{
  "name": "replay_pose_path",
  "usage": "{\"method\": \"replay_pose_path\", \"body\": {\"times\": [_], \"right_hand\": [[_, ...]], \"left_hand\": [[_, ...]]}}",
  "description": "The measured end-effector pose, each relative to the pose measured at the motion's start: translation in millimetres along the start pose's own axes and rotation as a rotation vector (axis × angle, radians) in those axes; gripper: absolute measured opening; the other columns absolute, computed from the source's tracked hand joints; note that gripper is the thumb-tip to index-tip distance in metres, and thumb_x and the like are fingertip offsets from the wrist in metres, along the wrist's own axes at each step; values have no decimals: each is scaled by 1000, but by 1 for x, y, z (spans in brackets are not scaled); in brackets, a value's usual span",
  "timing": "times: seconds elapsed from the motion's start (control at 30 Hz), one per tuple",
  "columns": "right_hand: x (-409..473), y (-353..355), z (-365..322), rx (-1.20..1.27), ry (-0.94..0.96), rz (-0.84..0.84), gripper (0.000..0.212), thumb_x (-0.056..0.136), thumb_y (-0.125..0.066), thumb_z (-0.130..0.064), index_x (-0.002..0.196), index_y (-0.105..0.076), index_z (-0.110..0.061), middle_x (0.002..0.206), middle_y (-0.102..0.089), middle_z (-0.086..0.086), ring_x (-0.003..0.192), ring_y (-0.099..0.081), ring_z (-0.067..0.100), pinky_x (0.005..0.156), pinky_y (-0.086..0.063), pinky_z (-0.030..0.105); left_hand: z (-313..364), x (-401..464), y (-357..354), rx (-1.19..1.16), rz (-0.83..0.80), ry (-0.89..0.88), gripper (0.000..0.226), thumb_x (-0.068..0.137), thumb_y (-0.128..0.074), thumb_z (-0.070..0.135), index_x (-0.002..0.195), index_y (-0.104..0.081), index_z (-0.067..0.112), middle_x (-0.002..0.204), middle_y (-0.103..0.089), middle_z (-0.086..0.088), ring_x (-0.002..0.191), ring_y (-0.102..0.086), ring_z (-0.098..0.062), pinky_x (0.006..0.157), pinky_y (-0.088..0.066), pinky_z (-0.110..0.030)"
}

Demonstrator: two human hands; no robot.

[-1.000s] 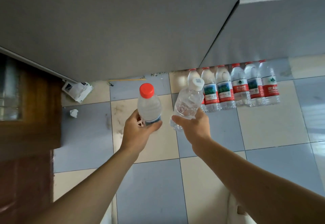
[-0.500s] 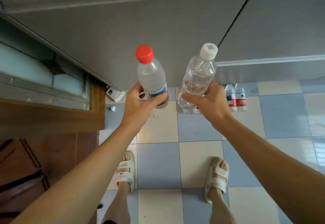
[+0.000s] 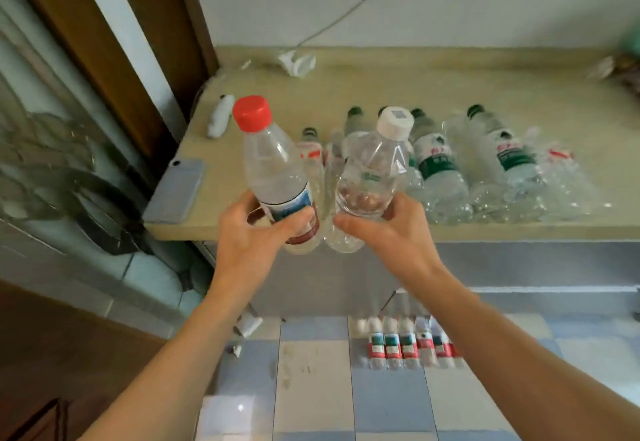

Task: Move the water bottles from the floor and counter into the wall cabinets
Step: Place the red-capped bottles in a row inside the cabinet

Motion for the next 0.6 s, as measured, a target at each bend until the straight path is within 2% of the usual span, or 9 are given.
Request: {"method": "replay_pose_path", "body": {"times": [0.07,0.13,0.2,0.33,0.47,0.6], "right_hand": [[17,-11,-49,29,59,29,43,73,-88,-24,112,-71,-19,97,-78,-11,89,-74,6,72,-57,17],[29,-22,-96,52,106,67,45,72,-90,-23,111,-70,-18,95,-79,-9,87,-75,8,72,-59,20],[38,-28,-143,72,153,109,47,69,-91,-26,110,-69,-18,93,-78,-10,85,-75,7,72,-60,22],[45,-26,-232,56,278,165,53,67,-92,-33,113,-68,-21,95,-77,-15,85,-74,1,68,-57,13],[55,-6,-302,53,381,197,48,70,-91,-31,112,-68,-24,98,-77,-16,90,-73,1,73,-56,15],[79,24,-359,43,469,198,44,71,-91,-25,109,-69,-25,98,-78,-14,93,-73,2,77,-55,17]], "left_hand": [[44,29,23,-29,25,-75,37,62,-87,44,94,-72,52,98,-76,18,95,-71,-4,77,-55,-20],[89,55,46,-55,35,-148,39,60,-87,48,96,-73,45,95,-76,20,91,-72,-2,71,-55,-15],[133,78,68,-81,24,-206,45,59,-90,48,100,-72,41,97,-76,21,93,-72,-1,71,-55,-13],[210,116,92,-130,-3,-300,46,56,-85,52,96,-74,34,95,-77,19,92,-72,-2,68,-54,-12],[277,147,92,-143,-25,-375,34,65,-86,48,95,-73,39,97,-76,21,92,-72,0,69,-56,-14],[338,173,74,-174,19,-446,20,72,-85,39,84,-70,42,83,-72,32,80,-68,12,59,-49,-5]]}}
Point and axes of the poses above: each hand's wrist, its own x-axis towards the middle knuckle, its own y-axis out of the back of the hand, z = x × y, the point moved 6 cm from there along x, towards the middle knuckle
